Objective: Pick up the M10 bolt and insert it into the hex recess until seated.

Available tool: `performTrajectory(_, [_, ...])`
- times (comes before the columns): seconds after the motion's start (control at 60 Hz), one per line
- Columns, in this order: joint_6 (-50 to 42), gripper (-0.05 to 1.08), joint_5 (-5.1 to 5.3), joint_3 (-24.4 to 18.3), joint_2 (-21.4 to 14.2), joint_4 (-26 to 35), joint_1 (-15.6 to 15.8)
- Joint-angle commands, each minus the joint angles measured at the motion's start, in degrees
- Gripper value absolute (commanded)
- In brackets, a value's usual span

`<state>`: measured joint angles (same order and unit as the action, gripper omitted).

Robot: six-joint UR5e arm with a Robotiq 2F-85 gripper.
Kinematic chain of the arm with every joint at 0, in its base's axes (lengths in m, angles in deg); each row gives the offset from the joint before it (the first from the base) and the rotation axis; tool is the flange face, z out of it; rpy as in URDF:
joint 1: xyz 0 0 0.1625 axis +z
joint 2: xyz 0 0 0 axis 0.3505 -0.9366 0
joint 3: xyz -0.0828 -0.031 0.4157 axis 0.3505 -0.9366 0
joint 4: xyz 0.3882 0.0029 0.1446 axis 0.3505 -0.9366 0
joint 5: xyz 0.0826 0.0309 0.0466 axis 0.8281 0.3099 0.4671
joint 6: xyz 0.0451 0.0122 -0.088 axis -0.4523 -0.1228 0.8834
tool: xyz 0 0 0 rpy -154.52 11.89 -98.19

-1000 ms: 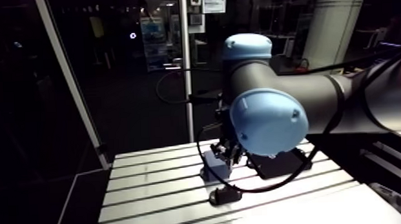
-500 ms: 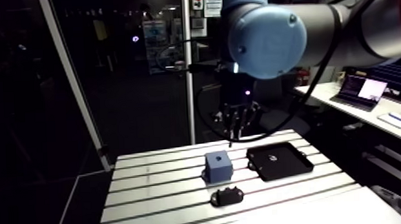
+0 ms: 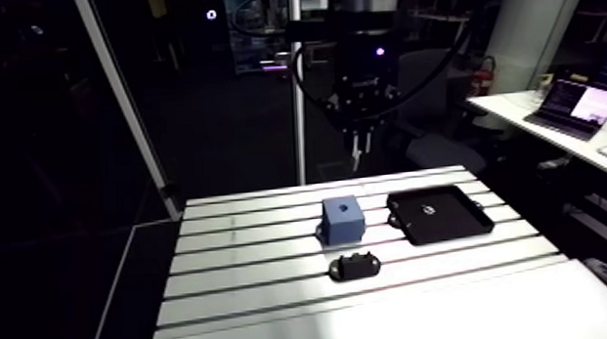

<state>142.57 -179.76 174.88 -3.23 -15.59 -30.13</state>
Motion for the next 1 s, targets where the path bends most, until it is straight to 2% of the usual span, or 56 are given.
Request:
performTrajectory(0.017, [-0.3,0.93,-3.43,-3.0,2.1,3.4,0.6])
performTrajectory(0.267, [-0.6,0.93,-3.42,-4.6,5.2,3.4,1.6])
performTrajectory(0.4, [-1.0,0.93,-3.99,-5.1,7.0,2.8,2.4])
performTrajectory(1.0, [-1.5,0.93,-4.21,-5.4,10.4,0.9,2.5])
